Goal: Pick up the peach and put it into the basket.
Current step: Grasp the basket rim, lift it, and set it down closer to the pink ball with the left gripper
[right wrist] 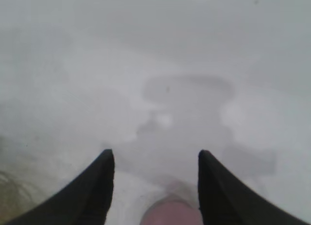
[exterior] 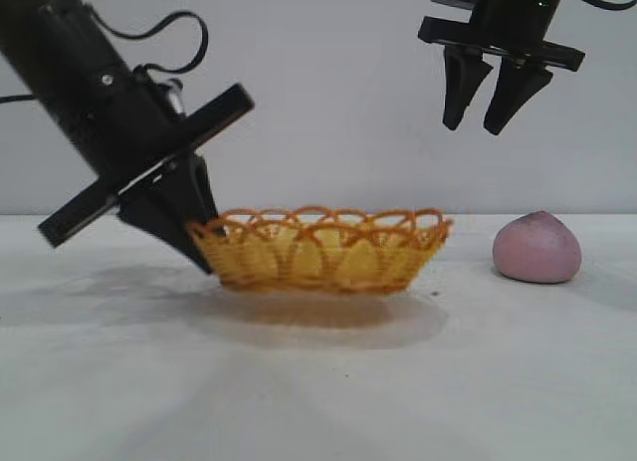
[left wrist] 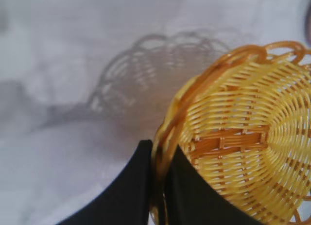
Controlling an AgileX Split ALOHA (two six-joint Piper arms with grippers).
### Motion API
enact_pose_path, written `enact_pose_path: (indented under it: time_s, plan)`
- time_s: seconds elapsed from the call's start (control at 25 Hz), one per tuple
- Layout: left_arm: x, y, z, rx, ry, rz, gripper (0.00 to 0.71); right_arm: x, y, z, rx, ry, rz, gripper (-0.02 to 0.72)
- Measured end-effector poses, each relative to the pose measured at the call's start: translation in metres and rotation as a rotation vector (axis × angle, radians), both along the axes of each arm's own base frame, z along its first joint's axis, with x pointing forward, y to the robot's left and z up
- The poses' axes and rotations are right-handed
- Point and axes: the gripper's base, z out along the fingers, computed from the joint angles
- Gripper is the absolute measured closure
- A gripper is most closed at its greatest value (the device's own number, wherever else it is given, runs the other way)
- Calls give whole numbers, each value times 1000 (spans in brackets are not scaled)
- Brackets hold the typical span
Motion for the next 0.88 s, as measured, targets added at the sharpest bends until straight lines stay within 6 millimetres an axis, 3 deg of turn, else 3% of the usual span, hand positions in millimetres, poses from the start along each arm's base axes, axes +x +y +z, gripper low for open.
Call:
enact_pose_path:
  time_s: [0.12, 0.24, 0.36, 0.4, 0.52, 0.68, 0.88]
  plan:
    - [0, 0, 2, 1, -7, -4, 420, 0, 0, 0, 0, 0, 0, 322]
    - [-1, 1, 4, 15, -15, -25, 304, 0, 0, 0, 0, 0, 0, 322]
    - [-3, 2, 16, 25, -50, -57, 317, 0, 0, 0, 0, 0, 0, 322]
    - [-3, 4, 23, 25, -69, -63, 275, 0, 0, 0, 0, 0, 0, 322]
    - [-2, 17, 44, 46, -126, -53, 292, 0, 0, 0, 0, 0, 0, 322]
    - [6, 52, 62, 167, -223, -2, 292, 0, 0, 0, 0, 2, 1, 322]
    - [11, 92, 61, 500, -267, 25, 292, -1, 0, 0, 4, 11, 1, 322]
